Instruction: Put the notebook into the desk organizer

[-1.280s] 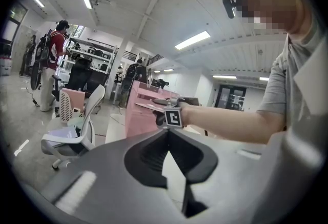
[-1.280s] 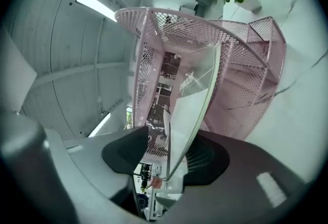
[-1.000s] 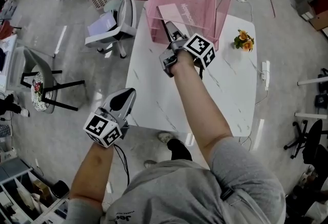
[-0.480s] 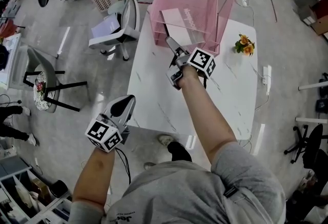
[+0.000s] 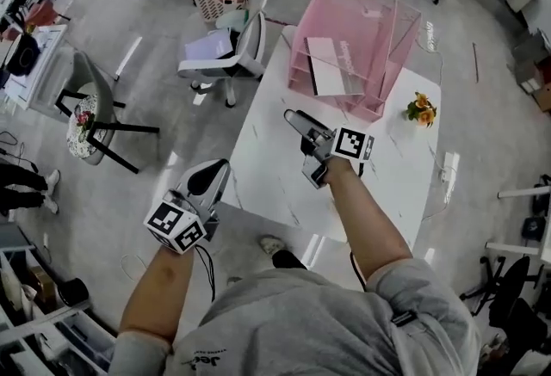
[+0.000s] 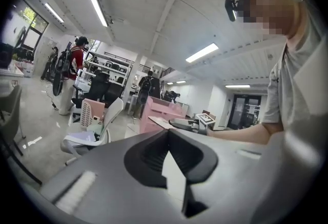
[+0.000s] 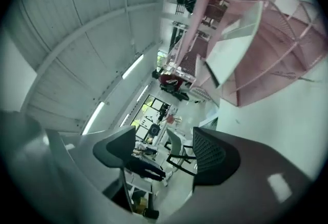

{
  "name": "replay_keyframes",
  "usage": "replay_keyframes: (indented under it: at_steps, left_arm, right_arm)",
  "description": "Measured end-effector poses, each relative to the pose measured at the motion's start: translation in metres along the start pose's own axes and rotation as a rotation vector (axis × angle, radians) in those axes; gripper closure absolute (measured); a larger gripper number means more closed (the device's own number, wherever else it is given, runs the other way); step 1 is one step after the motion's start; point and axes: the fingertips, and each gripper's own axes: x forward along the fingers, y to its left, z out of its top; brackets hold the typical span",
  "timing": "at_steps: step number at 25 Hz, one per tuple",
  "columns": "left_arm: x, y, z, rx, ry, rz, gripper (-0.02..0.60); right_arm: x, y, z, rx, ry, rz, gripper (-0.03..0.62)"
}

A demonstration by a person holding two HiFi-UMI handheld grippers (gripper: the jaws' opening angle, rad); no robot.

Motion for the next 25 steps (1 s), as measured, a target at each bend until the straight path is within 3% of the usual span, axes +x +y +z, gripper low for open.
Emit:
replay_keyframes:
  at_steps: [4,11,16,25]
  left_arm:
    - [-0.036,0.000,0.016,0.006,-0.065,0.063,0.525]
    - [-0.135,-0.002,0.034,0.012,-0.166,0.210,0.525]
    - [-0.247,-0.007,0.029,0.023,-0.237,0.377,0.525]
    - [-0.483,-0.050,-0.006,0.027,-0.295,0.703,0.525]
  right_arm:
    - [0.013,0.055,-0.021,-0.162,0.112,0.105,0.292]
    - [0.039,0.154,-0.082,-0.474,0.268,0.240,0.503]
    - [0.061,0.227,-0.179,-0.641,0.432,0.443,0.589]
    - [0.085,0.353,-0.376,-0.722,0.622,0.688,0.592]
